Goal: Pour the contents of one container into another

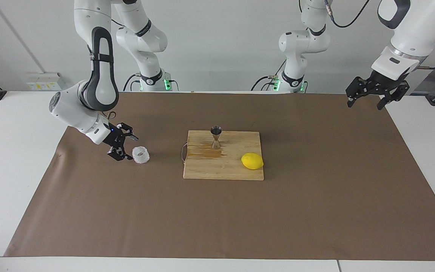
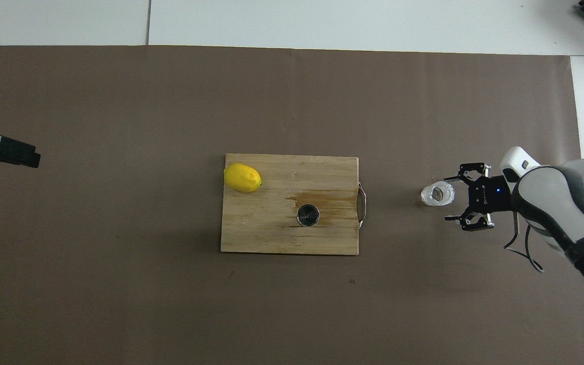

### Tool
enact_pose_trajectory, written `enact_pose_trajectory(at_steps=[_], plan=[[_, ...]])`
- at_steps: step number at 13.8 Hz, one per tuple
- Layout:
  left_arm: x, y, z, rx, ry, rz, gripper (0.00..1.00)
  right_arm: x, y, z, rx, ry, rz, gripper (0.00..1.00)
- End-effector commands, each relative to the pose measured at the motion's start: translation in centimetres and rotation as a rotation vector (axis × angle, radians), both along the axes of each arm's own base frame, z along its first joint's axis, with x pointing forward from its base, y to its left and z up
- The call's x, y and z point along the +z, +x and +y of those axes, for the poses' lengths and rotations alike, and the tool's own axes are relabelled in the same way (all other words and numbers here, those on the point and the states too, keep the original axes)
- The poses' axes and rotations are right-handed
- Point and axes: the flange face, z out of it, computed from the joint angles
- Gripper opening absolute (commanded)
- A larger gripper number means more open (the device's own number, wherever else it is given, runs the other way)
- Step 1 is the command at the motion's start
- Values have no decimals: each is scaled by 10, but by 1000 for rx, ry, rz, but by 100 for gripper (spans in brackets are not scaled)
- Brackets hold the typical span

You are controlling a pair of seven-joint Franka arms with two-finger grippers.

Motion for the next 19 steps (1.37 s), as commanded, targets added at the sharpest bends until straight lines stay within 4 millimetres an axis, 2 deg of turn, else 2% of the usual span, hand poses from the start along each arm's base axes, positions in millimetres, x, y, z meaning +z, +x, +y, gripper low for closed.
enact_pose_trajectory(at_steps=[1,7,8,11,12,16,19], plan=[[2,-7,2,-1,-7,1,100,39,1,-5,-35,-50,13,100],[3,-6,0,2,0,-7,100,117,-1,12,-387,-181,91,100],[3,-5,1,4,2,-13,100,130,1,33,-441,-215,109,100],[3,-5,3,5,2,-12,100,180,9,69,-736,-326,157,100],[4,-5,3,5,2,-13,100,197,13,74,-828,-337,179,100],[4,-6,9,7,5,-10,100,250,36,80,-1166,-298,248,100],[0,-2,15,17,5,-9,100,276,40,78,-1419,-290,313,100]])
